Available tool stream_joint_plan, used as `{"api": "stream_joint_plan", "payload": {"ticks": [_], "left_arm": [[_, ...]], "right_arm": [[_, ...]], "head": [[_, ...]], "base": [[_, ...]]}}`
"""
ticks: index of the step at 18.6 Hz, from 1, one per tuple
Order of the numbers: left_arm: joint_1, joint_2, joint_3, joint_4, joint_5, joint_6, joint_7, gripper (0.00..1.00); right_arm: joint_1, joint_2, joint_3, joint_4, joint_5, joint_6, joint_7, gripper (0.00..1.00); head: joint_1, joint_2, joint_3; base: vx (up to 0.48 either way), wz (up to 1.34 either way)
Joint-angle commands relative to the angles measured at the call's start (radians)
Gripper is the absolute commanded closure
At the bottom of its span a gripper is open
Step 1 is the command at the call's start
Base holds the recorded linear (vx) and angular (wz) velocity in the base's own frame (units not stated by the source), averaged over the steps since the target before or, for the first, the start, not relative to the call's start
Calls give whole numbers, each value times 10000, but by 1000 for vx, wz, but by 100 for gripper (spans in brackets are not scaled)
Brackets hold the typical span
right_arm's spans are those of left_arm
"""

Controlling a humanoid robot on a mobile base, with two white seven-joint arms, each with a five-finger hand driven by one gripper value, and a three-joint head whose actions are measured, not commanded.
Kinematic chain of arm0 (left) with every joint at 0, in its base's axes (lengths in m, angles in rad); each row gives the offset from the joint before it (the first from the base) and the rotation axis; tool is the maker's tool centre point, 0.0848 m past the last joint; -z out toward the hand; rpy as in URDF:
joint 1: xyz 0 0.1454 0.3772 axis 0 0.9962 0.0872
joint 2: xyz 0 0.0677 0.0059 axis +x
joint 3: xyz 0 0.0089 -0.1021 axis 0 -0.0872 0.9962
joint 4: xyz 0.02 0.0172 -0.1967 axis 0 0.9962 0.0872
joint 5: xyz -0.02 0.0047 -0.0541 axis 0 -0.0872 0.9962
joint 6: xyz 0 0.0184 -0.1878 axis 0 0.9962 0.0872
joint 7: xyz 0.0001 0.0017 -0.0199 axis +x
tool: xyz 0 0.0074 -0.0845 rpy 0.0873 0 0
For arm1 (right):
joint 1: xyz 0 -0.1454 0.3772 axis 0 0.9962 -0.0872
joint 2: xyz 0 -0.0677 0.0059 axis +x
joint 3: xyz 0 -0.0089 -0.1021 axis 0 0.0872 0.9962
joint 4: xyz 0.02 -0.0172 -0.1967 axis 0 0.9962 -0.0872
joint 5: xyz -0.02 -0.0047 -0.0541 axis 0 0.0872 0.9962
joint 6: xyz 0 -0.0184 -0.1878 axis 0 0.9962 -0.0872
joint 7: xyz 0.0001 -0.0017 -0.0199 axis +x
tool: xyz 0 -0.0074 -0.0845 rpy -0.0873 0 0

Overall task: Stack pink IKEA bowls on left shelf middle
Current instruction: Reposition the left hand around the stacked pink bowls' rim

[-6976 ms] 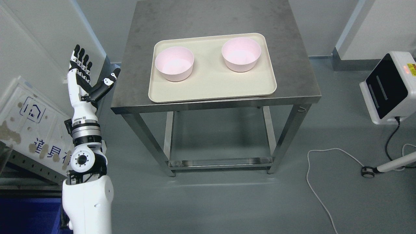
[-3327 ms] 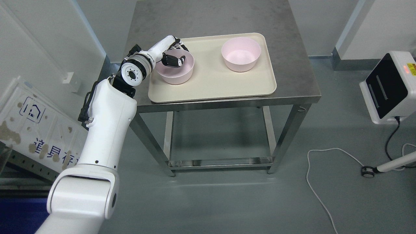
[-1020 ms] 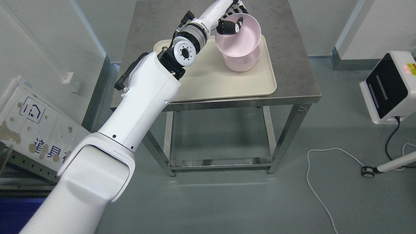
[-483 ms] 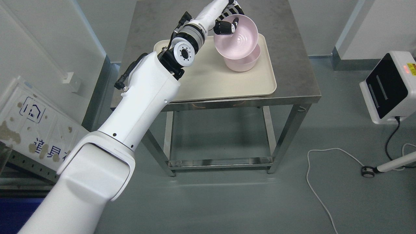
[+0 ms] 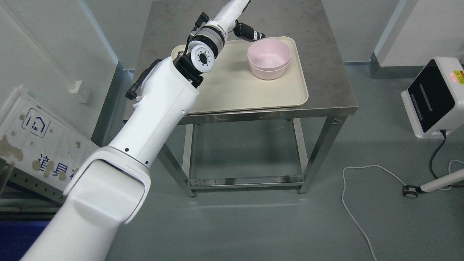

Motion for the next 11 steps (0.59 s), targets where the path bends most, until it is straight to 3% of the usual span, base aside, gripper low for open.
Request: {"api": "stream_joint_plan", "payload": {"ticks": [1,3,5,7,11], "left_arm": [[1121,171,3375,-1650,318,-1611,-342,1],[1827,171,3731,-2617,319,-2412,-1980,1],[2594,171,3504,-3522,288,-2445,-3409,2],[2858,171,2784,-3726,-169,-2446,-3553,3],[2751,171,2199,-3603,-2761,-1619,-3660,3]], "right_arm": [[0,-175,-107,0,77,5,22,0],[0,-175,-92,0,77,5,7,0],[0,-175,-107,0,77,5,7,0],[0,-175,-107,0,77,5,22,0],[0,-175,-107,0,77,5,22,0]], "head": [[0,0,0],[0,0,0],[0,0,0],[0,0,0],[0,0,0]], "base": [[0,0],[0,0],[0,0],[0,0],[0,0]]}}
